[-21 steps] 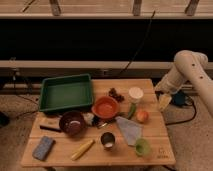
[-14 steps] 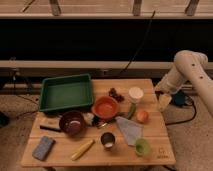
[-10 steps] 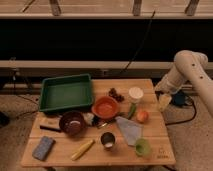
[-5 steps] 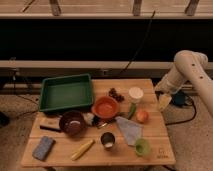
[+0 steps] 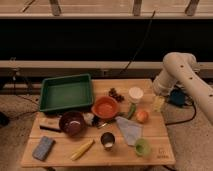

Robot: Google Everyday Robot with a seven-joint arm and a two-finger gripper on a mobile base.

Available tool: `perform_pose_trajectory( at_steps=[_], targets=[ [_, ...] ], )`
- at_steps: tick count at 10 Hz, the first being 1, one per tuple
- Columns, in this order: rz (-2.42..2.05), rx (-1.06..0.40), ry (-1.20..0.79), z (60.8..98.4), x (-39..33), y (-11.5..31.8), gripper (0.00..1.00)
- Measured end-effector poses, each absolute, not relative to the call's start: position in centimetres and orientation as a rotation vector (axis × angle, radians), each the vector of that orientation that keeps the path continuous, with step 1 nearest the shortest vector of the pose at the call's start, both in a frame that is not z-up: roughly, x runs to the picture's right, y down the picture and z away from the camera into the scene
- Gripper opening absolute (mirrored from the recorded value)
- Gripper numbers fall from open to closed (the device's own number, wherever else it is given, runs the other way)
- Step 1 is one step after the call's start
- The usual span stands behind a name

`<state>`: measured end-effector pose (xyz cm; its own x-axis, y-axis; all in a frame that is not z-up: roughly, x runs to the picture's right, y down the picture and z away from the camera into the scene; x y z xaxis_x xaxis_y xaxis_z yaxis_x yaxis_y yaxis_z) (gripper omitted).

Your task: Place banana in metal cup

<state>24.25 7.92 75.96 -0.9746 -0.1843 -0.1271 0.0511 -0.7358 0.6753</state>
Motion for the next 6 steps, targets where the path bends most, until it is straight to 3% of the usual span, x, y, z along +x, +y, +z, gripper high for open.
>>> perform_pose_trajectory(
  at_steps=[6],
  targets=[
    [-2.905,0.308,-1.078,75.6,18.1,9.7,0.8]
  ],
)
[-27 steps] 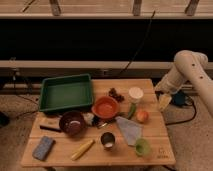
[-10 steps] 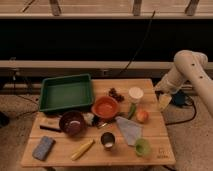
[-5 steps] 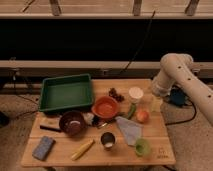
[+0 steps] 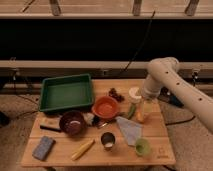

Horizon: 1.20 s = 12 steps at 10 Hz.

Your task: Place banana in metal cup

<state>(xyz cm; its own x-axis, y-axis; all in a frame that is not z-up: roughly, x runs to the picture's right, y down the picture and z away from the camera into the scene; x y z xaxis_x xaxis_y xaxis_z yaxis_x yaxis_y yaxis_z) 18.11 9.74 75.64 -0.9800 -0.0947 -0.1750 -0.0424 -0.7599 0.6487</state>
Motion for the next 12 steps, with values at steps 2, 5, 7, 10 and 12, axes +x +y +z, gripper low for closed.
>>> perform_pose_trajectory(
  at_steps=[2,5,7,10,12],
  targets=[
    [-2.956,0.332,-1.067,74.9,15.1,10.9,0.8],
    [-3.05,0.396,-1.051,73.3,8.6,12.7,0.8],
    [-3.115,0.465,-1.022,71.9,5.7,14.2,0.8],
    [-3.127,0.486,-1.016,71.6,5.3,14.3,0.8],
    [-3.126,0.485,-1.015,71.6,5.4,14.3,0.8]
  ],
)
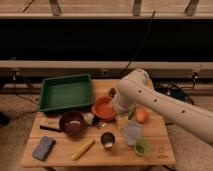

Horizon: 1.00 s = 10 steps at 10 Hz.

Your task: Place banana in metal cup

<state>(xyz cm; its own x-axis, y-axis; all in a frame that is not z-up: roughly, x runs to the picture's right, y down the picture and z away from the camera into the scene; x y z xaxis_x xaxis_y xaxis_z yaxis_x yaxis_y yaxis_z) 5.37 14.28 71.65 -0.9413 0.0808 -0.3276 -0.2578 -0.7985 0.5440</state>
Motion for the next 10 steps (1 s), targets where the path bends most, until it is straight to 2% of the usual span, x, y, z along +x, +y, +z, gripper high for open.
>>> perform_pose_trajectory(
  at_steps=[6,10],
  targets=[
    [2.803,-0.441,0.921,71.9,4.9,14.1,0.8],
    [2.761,-0.433,0.929,71.6,-2.8,13.7,0.8]
  ],
)
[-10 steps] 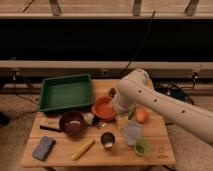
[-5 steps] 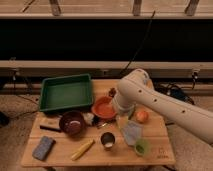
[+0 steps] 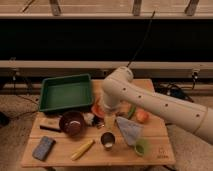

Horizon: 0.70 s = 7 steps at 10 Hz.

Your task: Place banana in metal cup

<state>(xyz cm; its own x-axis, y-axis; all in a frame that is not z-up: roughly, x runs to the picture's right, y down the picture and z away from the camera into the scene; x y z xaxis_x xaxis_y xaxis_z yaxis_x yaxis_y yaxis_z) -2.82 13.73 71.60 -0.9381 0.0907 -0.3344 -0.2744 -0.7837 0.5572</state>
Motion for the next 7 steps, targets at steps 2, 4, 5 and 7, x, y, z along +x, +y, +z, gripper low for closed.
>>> perform_pose_trajectory(
  at_steps=[2,4,5,7],
  targets=[
    [2.703,-0.44,0.927,71.4,-7.7,14.1,0.8],
    [2.654,-0.445,0.929,71.3,-10.5,15.3,0.8],
    [2.638,-0.454,0.924,71.1,-11.3,16.3,0.8],
    [2.619,-0.476,0.916,70.2,-11.7,18.8,0.8]
  ],
)
